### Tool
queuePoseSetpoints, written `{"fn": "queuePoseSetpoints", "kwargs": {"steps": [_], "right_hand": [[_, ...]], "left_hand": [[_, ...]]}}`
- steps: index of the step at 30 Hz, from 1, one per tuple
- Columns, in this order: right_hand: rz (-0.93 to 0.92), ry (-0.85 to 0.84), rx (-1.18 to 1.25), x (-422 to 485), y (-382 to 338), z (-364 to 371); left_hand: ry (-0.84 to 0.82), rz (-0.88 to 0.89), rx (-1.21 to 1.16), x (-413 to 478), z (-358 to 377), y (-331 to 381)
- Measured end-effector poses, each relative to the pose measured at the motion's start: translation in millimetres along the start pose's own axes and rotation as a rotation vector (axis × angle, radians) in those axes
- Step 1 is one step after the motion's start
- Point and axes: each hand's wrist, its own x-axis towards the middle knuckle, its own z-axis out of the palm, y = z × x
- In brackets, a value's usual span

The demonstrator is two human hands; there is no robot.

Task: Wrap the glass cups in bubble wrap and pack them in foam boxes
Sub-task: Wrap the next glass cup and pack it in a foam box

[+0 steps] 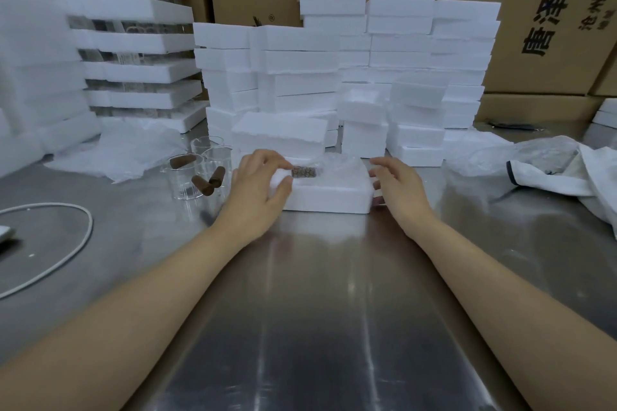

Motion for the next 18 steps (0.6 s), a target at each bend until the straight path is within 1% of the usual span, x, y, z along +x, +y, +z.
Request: {"fn": "queuePoseSetpoints", "kwargs": {"steps": [2, 4, 8, 11, 13, 15, 18], "right_hand": [[0.028, 0.056, 0.043, 4, 4, -2], [0.013, 0.076, -0.046, 10, 7, -3], [-0.081, 0.088, -0.357, 27, 10, 3], [-0.304, 0.103, -0.722, 43, 6, 7], [-0.407, 0.087, -0.893, 63, -3, 9], [-0.442, 0.047, -0.968, 88, -14, 17], [-0.402, -0.015, -1.091, 124, -28, 36]], "left_hand": [[-0.044, 0.003, 0.040, -2, 6, 2], [-0.044, -0.019, 0.068, -3, 11, 5], [-0.024, 0.030, 0.129, -1, 15, 7], [-0.017, 0.054, 0.161, 4, 17, 8], [-0.017, 0.061, 0.155, 6, 18, 5], [-0.009, 0.069, 0.146, 7, 20, 1], [-0.002, 0.076, 0.126, 8, 20, -1]]}}
